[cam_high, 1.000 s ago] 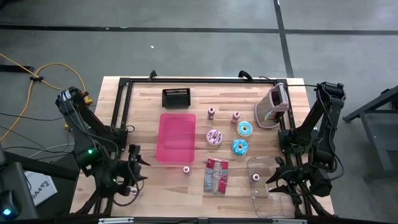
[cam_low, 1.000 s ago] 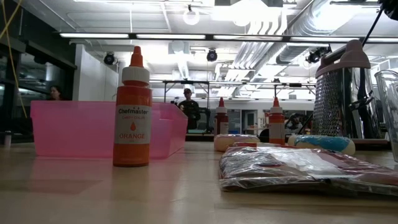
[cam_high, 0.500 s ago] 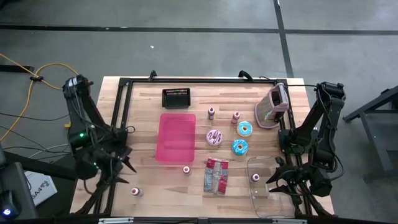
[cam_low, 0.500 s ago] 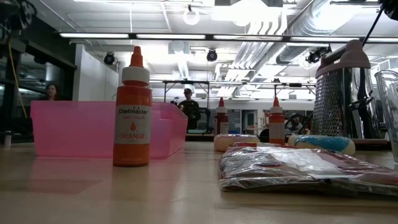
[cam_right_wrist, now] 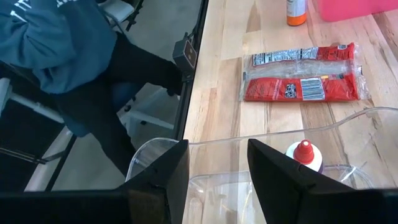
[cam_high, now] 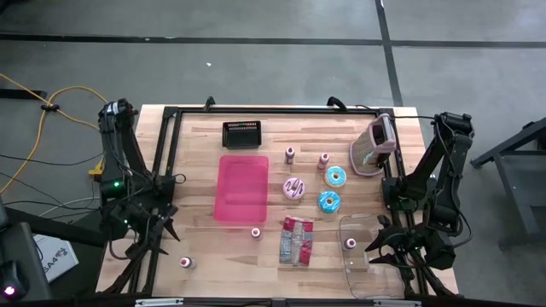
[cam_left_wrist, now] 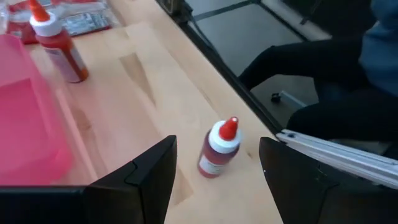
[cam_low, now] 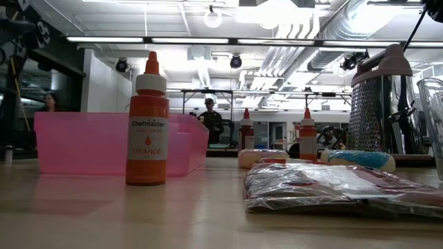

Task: Pick & Place Food Item
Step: Put the bottom red food coloring bottle into the transparent bin

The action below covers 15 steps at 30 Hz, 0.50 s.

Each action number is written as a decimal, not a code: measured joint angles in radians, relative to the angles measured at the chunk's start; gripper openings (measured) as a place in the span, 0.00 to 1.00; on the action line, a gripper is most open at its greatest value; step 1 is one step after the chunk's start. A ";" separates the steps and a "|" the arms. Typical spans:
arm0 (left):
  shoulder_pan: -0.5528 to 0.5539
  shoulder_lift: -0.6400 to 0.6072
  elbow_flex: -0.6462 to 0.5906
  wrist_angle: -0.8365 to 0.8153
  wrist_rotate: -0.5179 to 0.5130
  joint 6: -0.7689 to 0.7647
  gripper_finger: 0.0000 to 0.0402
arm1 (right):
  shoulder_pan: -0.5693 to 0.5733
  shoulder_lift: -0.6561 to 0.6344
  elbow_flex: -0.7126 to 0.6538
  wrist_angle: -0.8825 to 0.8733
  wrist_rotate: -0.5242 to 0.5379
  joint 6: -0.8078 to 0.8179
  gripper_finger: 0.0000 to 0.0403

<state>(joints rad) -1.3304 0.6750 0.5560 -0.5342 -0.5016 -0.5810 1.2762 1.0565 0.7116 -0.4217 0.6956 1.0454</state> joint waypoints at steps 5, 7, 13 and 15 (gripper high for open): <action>-0.045 -0.035 -0.057 -0.003 -0.037 -0.074 0.55 | 0.000 0.000 0.000 0.000 0.000 0.000 0.37; -0.060 -0.037 -0.072 -0.004 -0.048 -0.096 0.55 | 0.000 0.000 0.000 0.000 0.000 0.000 0.37; -0.082 -0.010 -0.108 -0.003 -0.053 -0.137 0.55 | 0.000 0.000 0.000 0.000 0.000 0.000 0.37; -0.083 0.010 -0.113 -0.003 -0.051 -0.130 0.55 | 0.000 0.000 0.000 0.000 0.000 0.000 0.37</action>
<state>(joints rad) -1.4132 0.6850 0.4430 -0.5372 -0.5525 -0.7112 1.2762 1.0565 0.7116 -0.4219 0.6956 1.0454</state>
